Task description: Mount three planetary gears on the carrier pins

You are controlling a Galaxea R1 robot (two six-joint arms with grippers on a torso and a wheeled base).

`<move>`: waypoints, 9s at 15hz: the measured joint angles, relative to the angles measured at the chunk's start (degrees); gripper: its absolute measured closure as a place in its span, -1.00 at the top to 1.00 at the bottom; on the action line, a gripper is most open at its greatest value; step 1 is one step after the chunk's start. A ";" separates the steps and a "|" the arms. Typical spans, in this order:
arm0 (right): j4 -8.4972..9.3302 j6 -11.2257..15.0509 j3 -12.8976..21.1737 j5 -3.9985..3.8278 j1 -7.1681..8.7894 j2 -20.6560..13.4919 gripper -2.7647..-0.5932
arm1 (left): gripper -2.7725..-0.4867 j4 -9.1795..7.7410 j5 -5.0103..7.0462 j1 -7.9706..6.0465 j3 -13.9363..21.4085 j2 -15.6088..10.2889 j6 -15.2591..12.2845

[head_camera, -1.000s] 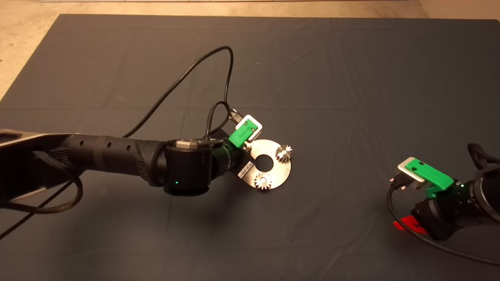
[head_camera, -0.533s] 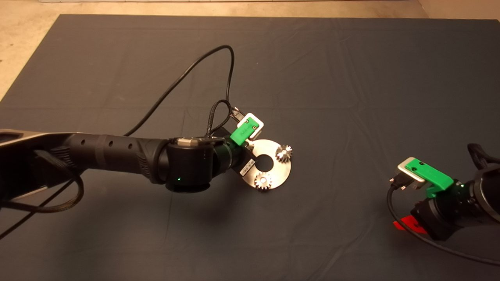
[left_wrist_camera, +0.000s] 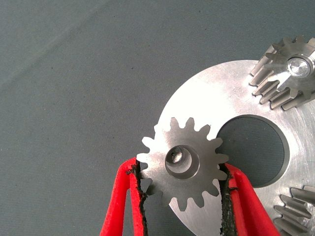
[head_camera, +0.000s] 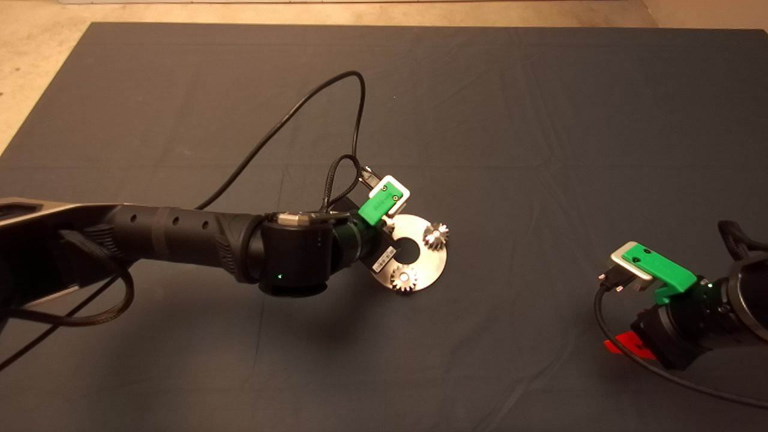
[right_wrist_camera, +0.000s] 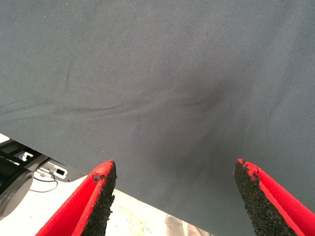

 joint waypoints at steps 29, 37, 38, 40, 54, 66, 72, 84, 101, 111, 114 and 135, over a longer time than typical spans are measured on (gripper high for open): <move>0.00 0.00 0.00 0.00 0.00 0.02 0.07 | -0.91 -1.93 -3.32 -0.38 -0.88 -0.96 4.95; -0.01 0.02 0.00 0.00 0.00 0.06 0.07 | -0.91 -5.84 -3.96 -1.95 -1.27 -1.63 7.06; -0.01 0.02 0.00 0.00 0.00 0.06 0.07 | -0.91 -5.95 -4.04 -1.95 -1.38 -1.63 7.08; -0.01 0.02 0.00 0.00 0.00 0.09 0.07 | -0.91 -6.10 -4.26 -1.97 -1.52 -1.63 7.57; -0.01 0.04 0.00 0.00 -0.63 0.22 0.07 | -0.91 -7.80 -6.61 -2.12 -4.13 -1.60 9.34; 0.00 0.04 0.00 -0.02 -0.62 0.22 0.07 | -0.58 -8.09 -6.55 -2.10 -4.24 -1.63 9.37; -0.01 0.04 0.00 0.00 -0.63 0.33 0.07 | -0.39 -8.27 -5.76 -2.12 -4.24 -1.90 9.40; -0.01 0.04 -0.02 -0.05 -0.68 2.59 0.07 | 0.02 -13.07 -4.17 -2.12 -1.40 -5.86 9.40; -1.65 17.63 -3.97 0.12 -16.52 38.02 0.07 | 0.01 -44.11 8.62 -5.95 28.28 -23.54 -22.34; -3.84 21.11 -1.51 -0.18 -17.13 21.14 0.07 | 0.01 -44.35 8.73 -4.30 29.00 -21.66 -24.13; -3.86 23.45 -1.29 -0.16 -17.20 23.19 0.07 | 0.01 -44.31 8.62 -4.29 29.05 -21.86 -24.15; -3.75 25.15 -1.13 -0.16 -17.13 26.66 0.07 | 0.01 -44.31 8.66 -3.99 29.22 -25.42 -23.87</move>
